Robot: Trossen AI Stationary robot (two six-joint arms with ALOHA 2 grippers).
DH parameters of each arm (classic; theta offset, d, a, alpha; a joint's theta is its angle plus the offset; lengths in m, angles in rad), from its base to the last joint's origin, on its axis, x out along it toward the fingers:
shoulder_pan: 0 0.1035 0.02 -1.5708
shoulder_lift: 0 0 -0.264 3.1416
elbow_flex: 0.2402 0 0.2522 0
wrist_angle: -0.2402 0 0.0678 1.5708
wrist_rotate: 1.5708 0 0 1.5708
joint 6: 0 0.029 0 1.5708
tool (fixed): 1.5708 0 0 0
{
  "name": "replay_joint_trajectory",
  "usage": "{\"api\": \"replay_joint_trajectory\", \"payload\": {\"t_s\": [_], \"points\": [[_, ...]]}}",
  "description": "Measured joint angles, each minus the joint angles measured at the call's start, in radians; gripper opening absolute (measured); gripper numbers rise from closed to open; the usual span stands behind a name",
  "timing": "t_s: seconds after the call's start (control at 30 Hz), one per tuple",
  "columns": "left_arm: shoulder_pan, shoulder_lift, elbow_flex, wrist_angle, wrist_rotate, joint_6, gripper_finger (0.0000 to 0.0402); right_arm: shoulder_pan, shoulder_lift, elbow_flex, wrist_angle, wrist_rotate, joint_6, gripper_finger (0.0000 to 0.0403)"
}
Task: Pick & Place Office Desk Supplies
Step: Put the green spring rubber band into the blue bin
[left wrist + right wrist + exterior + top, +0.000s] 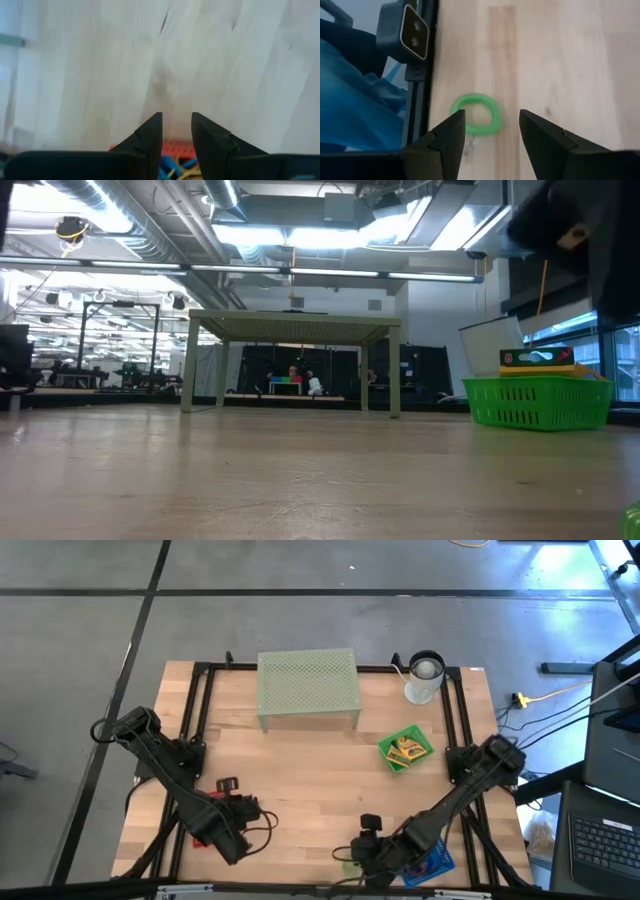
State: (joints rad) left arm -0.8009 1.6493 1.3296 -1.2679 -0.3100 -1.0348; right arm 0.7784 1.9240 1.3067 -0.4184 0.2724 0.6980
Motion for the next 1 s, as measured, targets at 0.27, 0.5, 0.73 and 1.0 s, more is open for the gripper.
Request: {"api": "replay_joint_trajectory", "payload": {"t_s": [0.27,0.5,0.73,1.0], "points": [[0.0,0.0,0.0,0.08,-0.039,0.0,0.0097,-0.007,0.097,0.0,0.097,-0.009,-0.11,0.0187],[0.0,0.0,0.0,0.091,-0.08,0.0,0.0097,-0.024,0.161,0.001,0.096,0.015,-0.117,0.0187],[0.0,0.0,0.0,0.091,-0.119,0.001,0.0097,-0.025,0.183,0.005,0.089,-0.004,-0.131,0.0163],[0.0,0.0,0.0,0.091,-0.167,0.001,0.0097,-0.025,0.185,0.005,0.088,-0.028,-0.157,0.003]]}}
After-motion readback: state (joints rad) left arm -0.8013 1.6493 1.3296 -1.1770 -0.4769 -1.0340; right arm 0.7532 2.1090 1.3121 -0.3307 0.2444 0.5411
